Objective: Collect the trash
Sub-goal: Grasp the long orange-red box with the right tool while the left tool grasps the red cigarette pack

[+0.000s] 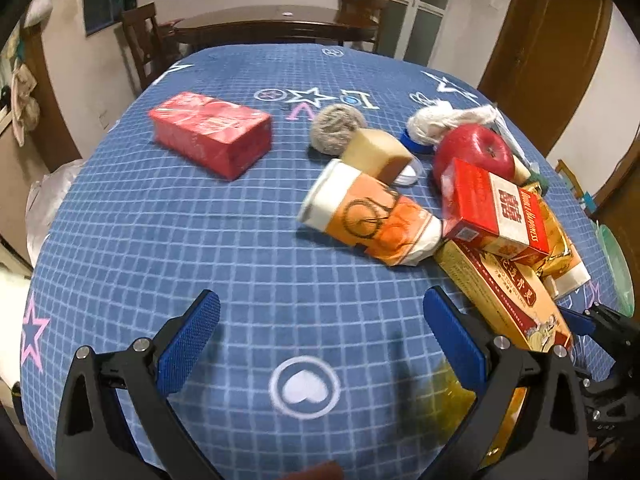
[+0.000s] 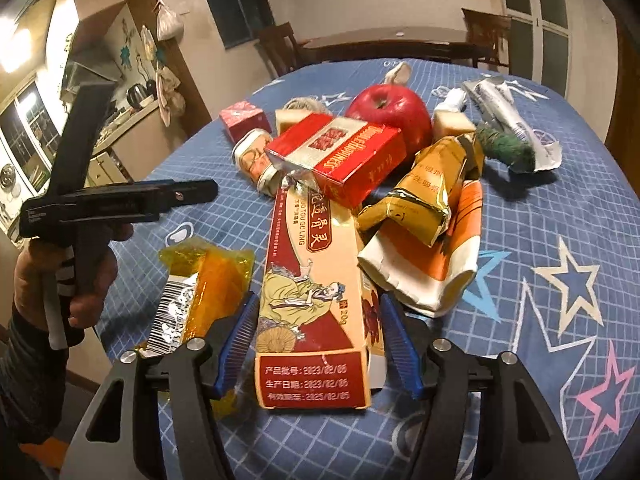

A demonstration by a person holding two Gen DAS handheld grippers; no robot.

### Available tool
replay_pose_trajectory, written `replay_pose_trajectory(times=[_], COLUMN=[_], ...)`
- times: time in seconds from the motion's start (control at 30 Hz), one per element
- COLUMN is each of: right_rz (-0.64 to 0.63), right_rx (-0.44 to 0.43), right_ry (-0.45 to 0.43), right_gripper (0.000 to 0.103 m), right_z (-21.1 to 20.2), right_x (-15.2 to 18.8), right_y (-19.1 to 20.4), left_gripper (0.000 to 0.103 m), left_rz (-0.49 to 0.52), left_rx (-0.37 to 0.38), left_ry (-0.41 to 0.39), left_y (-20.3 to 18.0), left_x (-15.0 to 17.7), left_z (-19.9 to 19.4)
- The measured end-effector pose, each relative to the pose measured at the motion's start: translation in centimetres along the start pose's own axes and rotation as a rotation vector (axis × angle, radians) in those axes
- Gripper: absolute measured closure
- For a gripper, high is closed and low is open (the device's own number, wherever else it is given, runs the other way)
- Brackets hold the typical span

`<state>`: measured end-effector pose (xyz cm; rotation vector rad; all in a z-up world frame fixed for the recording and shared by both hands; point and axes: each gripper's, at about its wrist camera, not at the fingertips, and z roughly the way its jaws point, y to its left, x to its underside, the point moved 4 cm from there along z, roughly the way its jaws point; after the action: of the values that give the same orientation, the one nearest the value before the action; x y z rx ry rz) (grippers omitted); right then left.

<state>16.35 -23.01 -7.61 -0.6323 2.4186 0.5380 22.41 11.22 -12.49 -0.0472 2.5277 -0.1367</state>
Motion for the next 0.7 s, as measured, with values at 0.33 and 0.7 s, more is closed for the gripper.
replay_pose_trajectory(times=[0.33, 0.7], right_rz=[0.058, 0.010], right_rx=[-0.036, -0.060], right_ry=[-0.072, -0.116], right_gripper=[0.045, 0.045], right_z=[-2.8, -6.2], right_x=[1.3, 2.9], right_y=[-1.2, -1.2], left_gripper=[0.005, 0.005], left_rz=[0.038, -0.094], left_rx=[-0.060, -0.163], left_ry=[0.065, 0.025], left_y=[-1.1, 4.3], left_x=[-2.0, -2.7], left_z=[3.9, 2.8])
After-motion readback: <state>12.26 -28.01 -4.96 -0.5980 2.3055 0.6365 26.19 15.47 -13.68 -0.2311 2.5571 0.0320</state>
